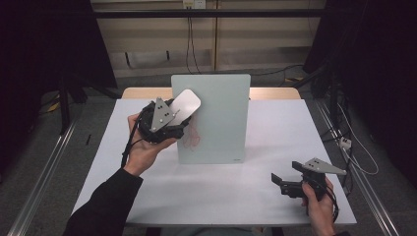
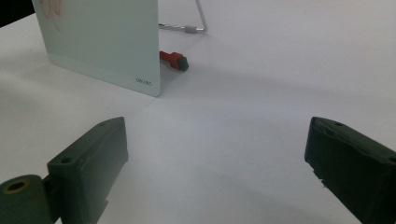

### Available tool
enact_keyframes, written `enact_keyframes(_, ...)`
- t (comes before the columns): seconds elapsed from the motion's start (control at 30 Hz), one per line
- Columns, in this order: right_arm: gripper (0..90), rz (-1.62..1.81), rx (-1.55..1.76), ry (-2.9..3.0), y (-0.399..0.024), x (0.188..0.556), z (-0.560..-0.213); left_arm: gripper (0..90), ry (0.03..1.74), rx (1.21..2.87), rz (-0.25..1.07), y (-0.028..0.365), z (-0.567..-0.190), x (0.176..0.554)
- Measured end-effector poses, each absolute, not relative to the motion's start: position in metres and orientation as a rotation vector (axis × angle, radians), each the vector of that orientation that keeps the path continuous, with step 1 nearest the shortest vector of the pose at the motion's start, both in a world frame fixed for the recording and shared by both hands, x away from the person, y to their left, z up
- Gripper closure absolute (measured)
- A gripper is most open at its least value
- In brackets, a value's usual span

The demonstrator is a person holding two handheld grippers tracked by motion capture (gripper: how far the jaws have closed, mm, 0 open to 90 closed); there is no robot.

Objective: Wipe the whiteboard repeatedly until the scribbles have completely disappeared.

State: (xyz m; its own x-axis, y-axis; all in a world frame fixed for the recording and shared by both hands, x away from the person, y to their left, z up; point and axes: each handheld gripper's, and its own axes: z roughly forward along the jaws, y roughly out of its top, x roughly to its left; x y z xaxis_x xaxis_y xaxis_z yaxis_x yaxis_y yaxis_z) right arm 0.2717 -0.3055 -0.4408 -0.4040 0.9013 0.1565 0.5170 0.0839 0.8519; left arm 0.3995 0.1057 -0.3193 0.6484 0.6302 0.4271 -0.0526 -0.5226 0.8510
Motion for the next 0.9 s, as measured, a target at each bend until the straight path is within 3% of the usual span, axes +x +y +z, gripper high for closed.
enact_keyframes(0.17,6.0,1.257,1.396,1.958,-0.305,0.271,-0.441,30.9,0.423,1.945,0.987,0.102,-0.321,0.402)
enact_keyframes(0.67,6.0,1.258,1.396,1.955,-0.306,0.271,-0.441,31.0,0.358,2.053,0.93,0.094,-0.355,0.392)
enact_keyframes(0.9,6.0,1.258,1.396,1.957,-0.306,0.272,-0.441,31.0,0.366,2.035,0.937,0.095,-0.337,0.4)
